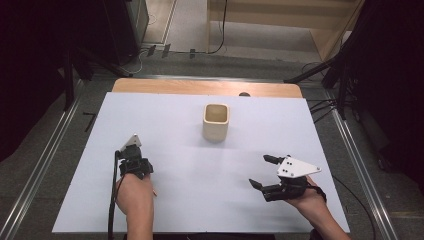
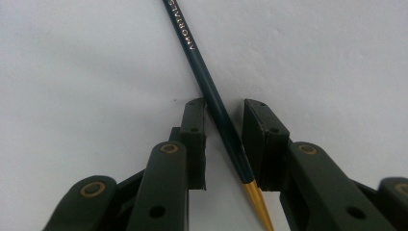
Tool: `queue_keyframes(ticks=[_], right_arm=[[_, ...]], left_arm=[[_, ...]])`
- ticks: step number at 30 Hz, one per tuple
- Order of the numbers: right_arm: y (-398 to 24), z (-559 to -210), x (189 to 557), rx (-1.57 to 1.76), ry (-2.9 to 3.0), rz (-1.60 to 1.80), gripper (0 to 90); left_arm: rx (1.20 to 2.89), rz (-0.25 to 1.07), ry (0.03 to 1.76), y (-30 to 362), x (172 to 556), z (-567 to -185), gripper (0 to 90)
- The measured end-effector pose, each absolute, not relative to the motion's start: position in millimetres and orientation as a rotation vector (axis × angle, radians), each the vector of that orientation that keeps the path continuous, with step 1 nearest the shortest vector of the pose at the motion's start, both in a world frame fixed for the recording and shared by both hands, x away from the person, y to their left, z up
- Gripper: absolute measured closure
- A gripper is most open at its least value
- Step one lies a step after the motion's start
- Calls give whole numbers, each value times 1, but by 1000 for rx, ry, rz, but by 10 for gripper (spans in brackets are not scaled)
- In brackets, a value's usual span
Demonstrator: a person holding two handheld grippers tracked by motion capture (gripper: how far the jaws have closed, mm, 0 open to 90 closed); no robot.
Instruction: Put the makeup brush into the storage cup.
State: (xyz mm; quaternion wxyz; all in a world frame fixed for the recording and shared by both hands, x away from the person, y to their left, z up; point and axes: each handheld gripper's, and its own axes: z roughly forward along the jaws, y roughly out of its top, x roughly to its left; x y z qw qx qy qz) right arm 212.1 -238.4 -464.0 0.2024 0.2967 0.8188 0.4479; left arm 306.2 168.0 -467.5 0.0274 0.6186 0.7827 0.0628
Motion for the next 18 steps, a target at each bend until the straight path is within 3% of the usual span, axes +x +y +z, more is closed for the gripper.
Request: queue_keyframes(ticks=[18], right_arm=[[-240,-465,212,840,2283,1239,143]], left_arm=[[1940,204,2370,168,304,-468,837]])
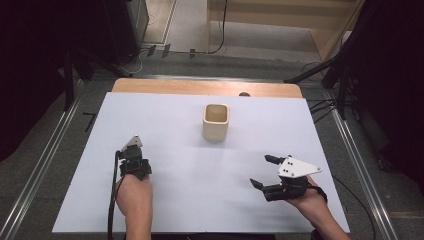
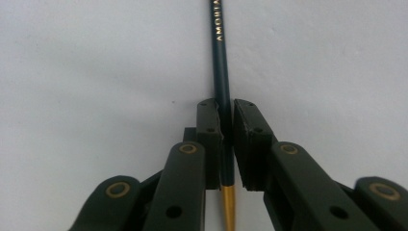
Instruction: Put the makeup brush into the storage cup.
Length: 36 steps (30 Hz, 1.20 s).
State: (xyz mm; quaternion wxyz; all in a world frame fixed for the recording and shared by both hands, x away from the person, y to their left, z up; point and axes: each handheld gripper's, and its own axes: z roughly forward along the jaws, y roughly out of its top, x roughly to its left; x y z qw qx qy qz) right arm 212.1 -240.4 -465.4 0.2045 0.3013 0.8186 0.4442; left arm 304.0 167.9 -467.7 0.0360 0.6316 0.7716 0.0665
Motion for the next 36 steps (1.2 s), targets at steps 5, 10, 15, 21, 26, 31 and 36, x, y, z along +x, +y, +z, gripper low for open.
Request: queue_keyframes(ticks=[5,10,15,21,26,31,36], right_arm=[[-241,-466,213,837,2285,1236,143],[-241,-466,213,842,2287,1237,143],[-240,-467,215,844,2292,1240,143],[-240,-468,215,842,2300,1248,145],[-241,-469,217,856,2309,1302,149],[-238,-470,218,860,2324,1322,155],[-235,-472,218,870,2357,1354,157]], left_arm=[[1961,191,2329,171,302,-467,841],[1955,162,2292,177,300,-466,844],[1927,149,2242,179,300,-458,844],[1906,153,2148,178,302,-434,843],[1932,186,2045,180,307,-413,843],[1936,128,1955,187,313,-406,843],[1964,92,1888,191,317,-405,843]])
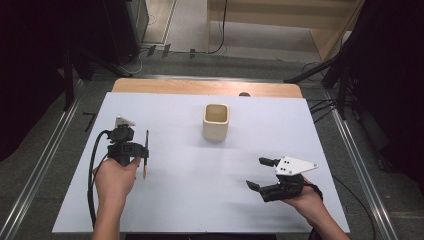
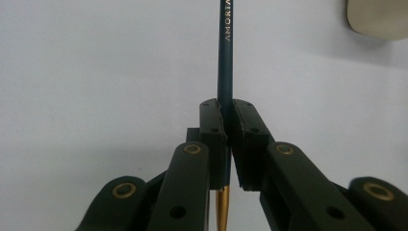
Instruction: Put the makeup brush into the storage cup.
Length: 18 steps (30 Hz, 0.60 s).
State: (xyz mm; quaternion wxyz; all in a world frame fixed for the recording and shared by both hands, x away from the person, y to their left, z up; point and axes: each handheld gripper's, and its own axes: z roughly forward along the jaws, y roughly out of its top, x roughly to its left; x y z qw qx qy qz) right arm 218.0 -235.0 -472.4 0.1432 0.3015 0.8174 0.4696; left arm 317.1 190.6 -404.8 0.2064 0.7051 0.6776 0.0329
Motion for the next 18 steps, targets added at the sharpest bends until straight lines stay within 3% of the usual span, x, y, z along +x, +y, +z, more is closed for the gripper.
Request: queue_keyframes(ticks=[11,18], right_arm=[[-227,-475,225,908,2379,1397,201],[-220,-474,233,946,2385,1412,198]], left_arm=[[1990,-15,1688,209,329,-408,843],[2061,-55,1549,200,341,-409,843]])
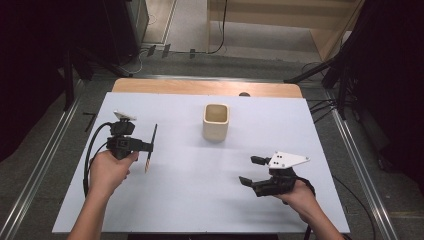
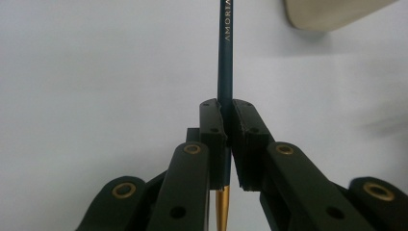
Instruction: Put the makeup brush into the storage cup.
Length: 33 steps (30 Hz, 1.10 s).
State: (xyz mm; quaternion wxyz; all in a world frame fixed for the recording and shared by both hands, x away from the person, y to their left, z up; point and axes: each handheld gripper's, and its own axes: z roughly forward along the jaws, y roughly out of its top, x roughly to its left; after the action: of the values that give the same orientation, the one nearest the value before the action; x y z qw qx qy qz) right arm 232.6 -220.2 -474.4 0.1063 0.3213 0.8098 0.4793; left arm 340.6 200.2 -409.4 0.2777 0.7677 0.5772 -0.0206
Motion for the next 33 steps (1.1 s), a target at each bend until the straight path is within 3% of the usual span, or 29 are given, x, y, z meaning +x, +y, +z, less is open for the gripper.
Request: queue_keyframes(ticks=[15,33], right_arm=[[-211,-469,243,949,2378,1460,187],[-202,-463,252,933,2441,1439,203]], left_arm=[[2215,-117,1242,184,354,-405,843],[2363,-95,929,144,337,-401,843]])
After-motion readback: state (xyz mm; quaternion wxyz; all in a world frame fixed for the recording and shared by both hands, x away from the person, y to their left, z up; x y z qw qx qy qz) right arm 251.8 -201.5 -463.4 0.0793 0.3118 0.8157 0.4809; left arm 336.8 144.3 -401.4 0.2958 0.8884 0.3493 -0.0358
